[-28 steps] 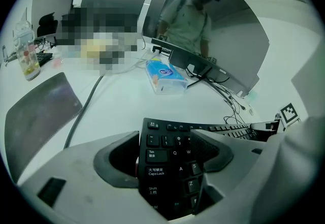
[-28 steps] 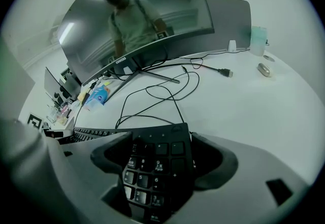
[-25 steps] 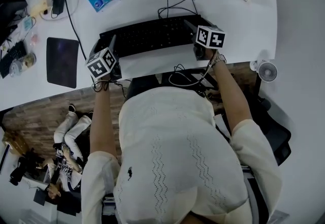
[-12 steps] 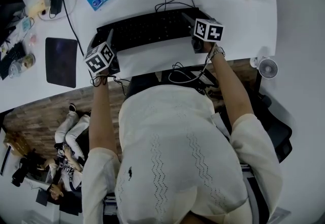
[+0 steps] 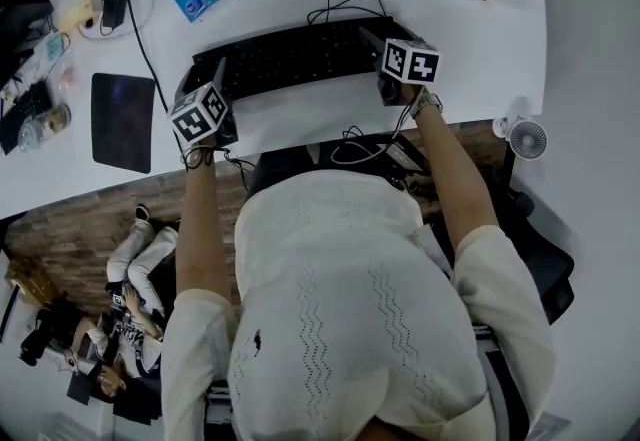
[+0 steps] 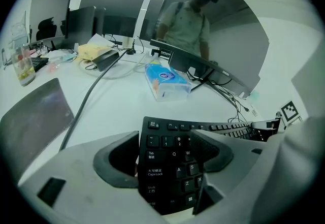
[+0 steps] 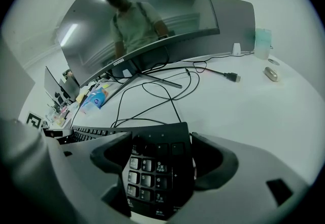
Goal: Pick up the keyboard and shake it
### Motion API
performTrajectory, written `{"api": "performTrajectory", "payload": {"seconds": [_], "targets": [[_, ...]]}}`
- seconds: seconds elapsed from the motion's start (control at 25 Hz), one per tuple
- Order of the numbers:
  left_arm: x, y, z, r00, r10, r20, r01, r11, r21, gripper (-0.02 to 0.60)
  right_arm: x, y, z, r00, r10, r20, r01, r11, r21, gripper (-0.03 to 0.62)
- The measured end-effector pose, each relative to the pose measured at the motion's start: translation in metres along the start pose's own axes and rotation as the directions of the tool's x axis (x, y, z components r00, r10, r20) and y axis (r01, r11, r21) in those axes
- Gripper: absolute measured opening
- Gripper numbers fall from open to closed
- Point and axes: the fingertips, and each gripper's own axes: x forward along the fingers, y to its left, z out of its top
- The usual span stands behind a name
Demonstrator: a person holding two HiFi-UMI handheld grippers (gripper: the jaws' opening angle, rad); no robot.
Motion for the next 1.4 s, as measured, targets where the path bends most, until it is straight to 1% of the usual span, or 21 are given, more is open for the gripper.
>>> {"api": "performTrajectory", "payload": {"seconds": [0.2, 0.36, 0.4, 0.44, 0.48, 0.52, 0.6, 0.68, 0.8, 0.88, 1.0, 1.2, 1.32, 1.4], "targets": [[0.001, -0.001, 0.001, 1.000, -0.008, 0.013, 0.008, 1.000, 0.003, 0.307, 0.000, -0.001, 0.002, 1.000, -0.013, 0.012, 0.013, 1.000, -0.004, 0.365], [-0.003, -0.004, 0.000, 1.000, 0.001, 0.020, -0.002, 0.998, 0.062, 0.302, -0.005, -0.003, 0.000, 0.998, -0.055, 0.013, 0.055, 0.998, -0.006, 0.362], [-0.005, -0.005, -0.001, 1.000, 0.008, 0.021, -0.009, 0.997, 0.072, 0.296, -0.010, -0.004, 0.000, 0.997, -0.074, 0.019, 0.074, 0.997, -0.001, 0.352], [-0.008, -0.004, -0.001, 0.999, 0.018, 0.027, -0.020, 0.997, 0.074, 0.282, -0.015, -0.006, 0.003, 0.995, -0.092, 0.034, 0.092, 0.996, 0.008, 0.311], [-0.010, -0.002, 0.001, 0.999, 0.032, 0.040, -0.035, 0.997, 0.071, 0.256, -0.019, -0.006, 0.007, 0.993, -0.102, 0.052, 0.101, 0.995, 0.018, 0.293], [-0.013, 0.001, 0.004, 0.997, 0.048, 0.057, -0.052, 0.996, 0.066, 0.227, -0.022, -0.004, 0.013, 0.993, -0.095, 0.069, 0.094, 0.995, 0.028, 0.287], [-0.017, 0.005, 0.011, 0.994, 0.065, 0.087, -0.071, 0.995, 0.064, 0.141, -0.026, 0.010, 0.021, 0.995, -0.034, 0.091, 0.031, 0.999, 0.034, 0.258], [-0.017, 0.004, 0.016, 0.993, 0.057, 0.099, -0.065, 0.995, 0.080, 0.129, -0.026, 0.024, 0.029, 0.995, 0.033, 0.097, -0.036, 0.999, 0.026, 0.247], [-0.022, -0.003, 0.015, 0.994, 0.039, 0.098, -0.049, 0.994, 0.101, 0.079, -0.030, 0.034, 0.026, 0.993, 0.058, 0.100, -0.063, 0.997, 0.040, 0.133], [-0.026, -0.011, 0.020, 0.994, 0.014, 0.112, -0.025, 0.995, 0.099, 0.054, -0.036, 0.040, 0.029, 0.989, 0.085, 0.119, -0.093, 0.993, 0.066, 0.095], [-0.037, -0.023, 0.030, 0.989, -0.014, 0.150, -0.003, 0.994, 0.109, 0.028, -0.051, 0.053, 0.040, 0.980, 0.115, 0.160, -0.129, 0.989, 0.079, 0.000], [-0.055, -0.039, 0.048, 0.978, -0.042, 0.205, 0.016, 0.991, 0.130, 0.020, -0.076, 0.073, 0.056, 0.964, 0.135, 0.227, -0.167, 0.978, 0.128, 0.000], [-0.067, -0.049, 0.056, 0.970, -0.072, 0.233, 0.039, 0.989, 0.143, 0.020, -0.088, 0.081, 0.059, 0.964, 0.121, 0.237, -0.156, 0.979, 0.132, 0.000], [-0.076, -0.058, 0.064, 0.962, -0.096, 0.256, 0.059, 0.987, 0.148, 0.020, -0.096, 0.087, 0.064, 0.961, 0.115, 0.251, -0.146, 0.983, 0.111, 0.000]]}}
